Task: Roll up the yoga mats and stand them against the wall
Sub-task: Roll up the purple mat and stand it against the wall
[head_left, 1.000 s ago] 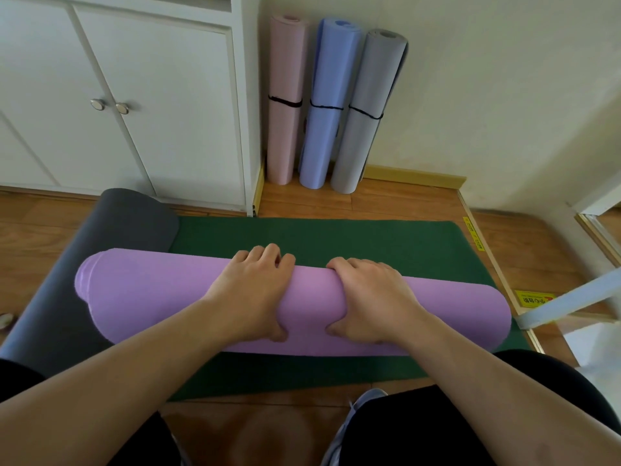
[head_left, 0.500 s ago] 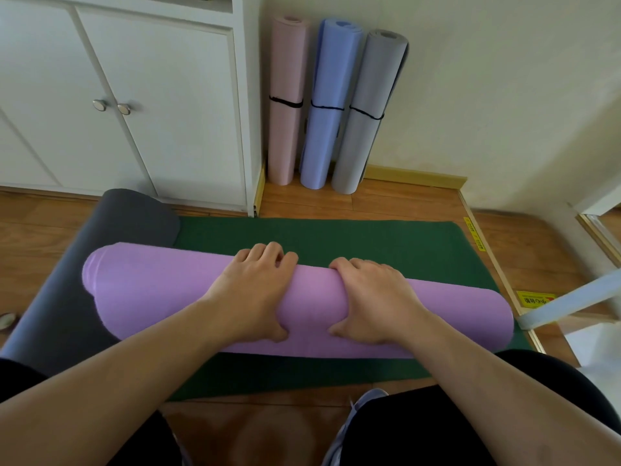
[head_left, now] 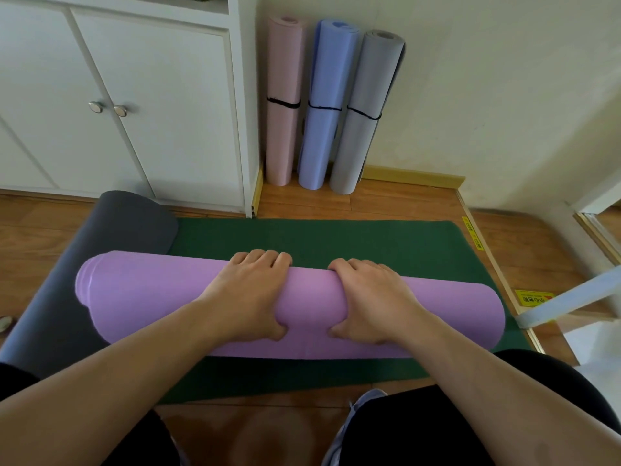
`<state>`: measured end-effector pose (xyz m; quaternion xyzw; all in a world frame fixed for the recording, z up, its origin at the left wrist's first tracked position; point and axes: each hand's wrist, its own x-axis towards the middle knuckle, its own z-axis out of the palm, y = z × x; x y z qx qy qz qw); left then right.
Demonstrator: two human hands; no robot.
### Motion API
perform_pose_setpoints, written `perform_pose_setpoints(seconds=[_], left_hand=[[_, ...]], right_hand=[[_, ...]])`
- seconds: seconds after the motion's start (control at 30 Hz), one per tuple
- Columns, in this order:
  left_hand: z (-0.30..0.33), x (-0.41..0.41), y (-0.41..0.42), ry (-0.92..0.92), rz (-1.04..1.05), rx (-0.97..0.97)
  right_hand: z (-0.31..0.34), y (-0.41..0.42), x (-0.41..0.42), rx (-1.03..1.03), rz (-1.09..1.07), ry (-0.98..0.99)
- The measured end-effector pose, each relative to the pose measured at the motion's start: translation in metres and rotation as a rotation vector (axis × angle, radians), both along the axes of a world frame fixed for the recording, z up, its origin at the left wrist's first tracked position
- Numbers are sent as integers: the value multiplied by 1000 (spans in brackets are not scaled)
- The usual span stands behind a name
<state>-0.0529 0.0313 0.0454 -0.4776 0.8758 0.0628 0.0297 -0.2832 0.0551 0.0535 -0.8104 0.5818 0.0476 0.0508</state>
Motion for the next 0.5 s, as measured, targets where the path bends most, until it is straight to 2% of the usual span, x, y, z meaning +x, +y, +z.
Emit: perform_pose_setpoints(seconds=[0.13, 0.43, 0.5], left_hand=[[-6, -6, 2, -98, -22, -80], [-1, 1, -5, 13, 2, 0], [1, 3, -5, 19, -8, 22]], right_hand=[[1, 0, 1, 38, -31, -19], [-4, 3, 3, 40, 54, 71], [-4, 2, 4, 23, 51, 37]])
